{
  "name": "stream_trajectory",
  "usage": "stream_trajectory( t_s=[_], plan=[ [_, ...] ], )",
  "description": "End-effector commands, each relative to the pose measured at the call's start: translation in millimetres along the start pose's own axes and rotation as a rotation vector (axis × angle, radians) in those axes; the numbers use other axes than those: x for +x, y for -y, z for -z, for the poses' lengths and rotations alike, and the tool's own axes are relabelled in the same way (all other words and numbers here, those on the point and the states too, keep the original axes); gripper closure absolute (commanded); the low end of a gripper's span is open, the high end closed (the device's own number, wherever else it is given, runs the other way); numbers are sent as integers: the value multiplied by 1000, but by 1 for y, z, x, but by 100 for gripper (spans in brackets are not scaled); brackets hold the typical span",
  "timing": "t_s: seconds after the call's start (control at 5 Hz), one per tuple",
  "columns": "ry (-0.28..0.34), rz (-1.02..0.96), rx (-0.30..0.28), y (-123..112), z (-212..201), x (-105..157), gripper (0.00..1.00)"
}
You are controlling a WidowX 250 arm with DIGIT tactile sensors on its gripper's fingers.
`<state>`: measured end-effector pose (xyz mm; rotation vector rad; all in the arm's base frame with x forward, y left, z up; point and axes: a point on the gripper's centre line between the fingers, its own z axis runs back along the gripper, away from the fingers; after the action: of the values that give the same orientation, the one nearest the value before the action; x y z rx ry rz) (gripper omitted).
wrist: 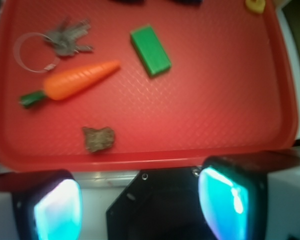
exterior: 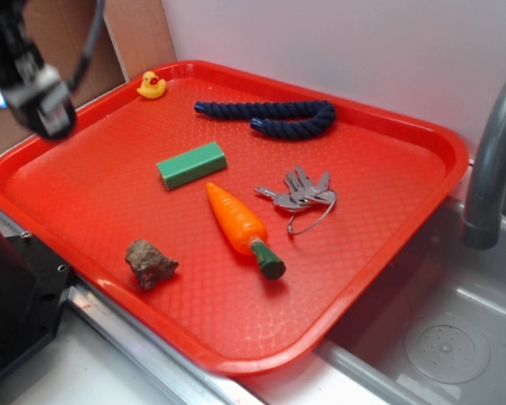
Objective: Grab the rock.
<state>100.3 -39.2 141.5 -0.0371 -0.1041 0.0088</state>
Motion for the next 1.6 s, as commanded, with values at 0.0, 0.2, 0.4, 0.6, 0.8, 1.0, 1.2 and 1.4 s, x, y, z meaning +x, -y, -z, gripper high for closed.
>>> stream_trajectory(
  t_s=[0.0,0.2,0.4,0.6,0.8,1.0,1.2,1.4],
  plan=[
    [-38,49,10,32,65,11,0],
    [-58,83,20,43,83,13,0],
    [-45,116,-8,42,94,15,0],
    [43,111,34,38,75,10,0],
    [43,111,34,38,75,10,0],
    [43,111,34,38,75,10,0],
    [43,111,34,38,75,10,0],
    [36,157,28,40,91,6,0]
  ],
)
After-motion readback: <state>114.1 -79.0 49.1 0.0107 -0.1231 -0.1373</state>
